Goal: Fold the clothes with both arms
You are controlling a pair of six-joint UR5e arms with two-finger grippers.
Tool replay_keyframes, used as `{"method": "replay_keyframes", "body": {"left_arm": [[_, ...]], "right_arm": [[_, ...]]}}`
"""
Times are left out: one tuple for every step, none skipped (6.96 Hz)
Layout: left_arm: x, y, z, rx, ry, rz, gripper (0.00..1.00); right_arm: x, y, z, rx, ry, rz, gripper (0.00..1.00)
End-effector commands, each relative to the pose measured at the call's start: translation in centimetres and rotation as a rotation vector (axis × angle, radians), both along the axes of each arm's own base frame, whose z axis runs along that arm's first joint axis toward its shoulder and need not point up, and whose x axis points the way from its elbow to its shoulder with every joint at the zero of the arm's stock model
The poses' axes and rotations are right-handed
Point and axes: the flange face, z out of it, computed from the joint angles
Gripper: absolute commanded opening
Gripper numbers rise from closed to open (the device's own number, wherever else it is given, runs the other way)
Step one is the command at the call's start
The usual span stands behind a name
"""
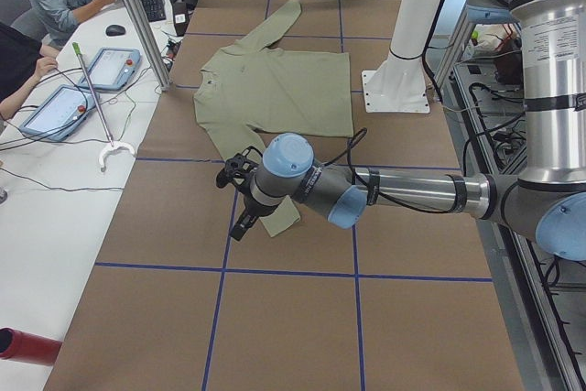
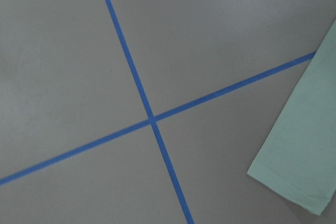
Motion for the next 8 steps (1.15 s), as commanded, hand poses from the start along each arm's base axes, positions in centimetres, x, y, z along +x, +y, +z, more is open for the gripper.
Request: {"method": "replay_keyframes", "body": {"left_arm": [[0.0, -1.1, -1.8, 0.098, 0.006, 0.002, 1.0], [0.1, -1.2, -2.0, 0.103, 0.007, 0.003, 1.0], [0.1, -1.0, -2.2, 0.107, 0.009, 0.006, 1.0], [0.1, -0.9, -2.4, 0.109, 0.01, 0.006, 1.0], [0.0, -0.8, -2.5, 0.113, 0.01, 0.005, 1.0], [0.1, -0.7, -2.5, 0.122, 0.01, 0.007, 1.0], [0.1, -0.7, -2.7, 0.13, 0.011, 0.006, 1.0], [0.1, -0.7, -2.7, 0.131, 0.011, 0.006, 1.0]], "right_arm": [[-0.3, -1.4, 1.0, 0.037, -0.03, 0.024, 1.0], [-0.7, -1.5, 1.5, 0.069, -0.051, 0.01, 1.0], [-2.9, -1.5, 1.2, 0.042, -0.099, 0.018, 1.0], [-7.4, -1.4, 0.3, -0.106, -0.197, 0.103, 1.0], [-10.9, -0.3, 1.1, -0.175, -0.274, 0.209, 1.0], [-14.6, 1.3, 4.7, -0.19, -0.323, 0.272, 0.99], [-16.3, 2.6, 8.8, -0.199, -0.368, 0.288, 0.94], [-15.8, 3.7, 11.5, -0.216, -0.368, 0.296, 0.83]]}}
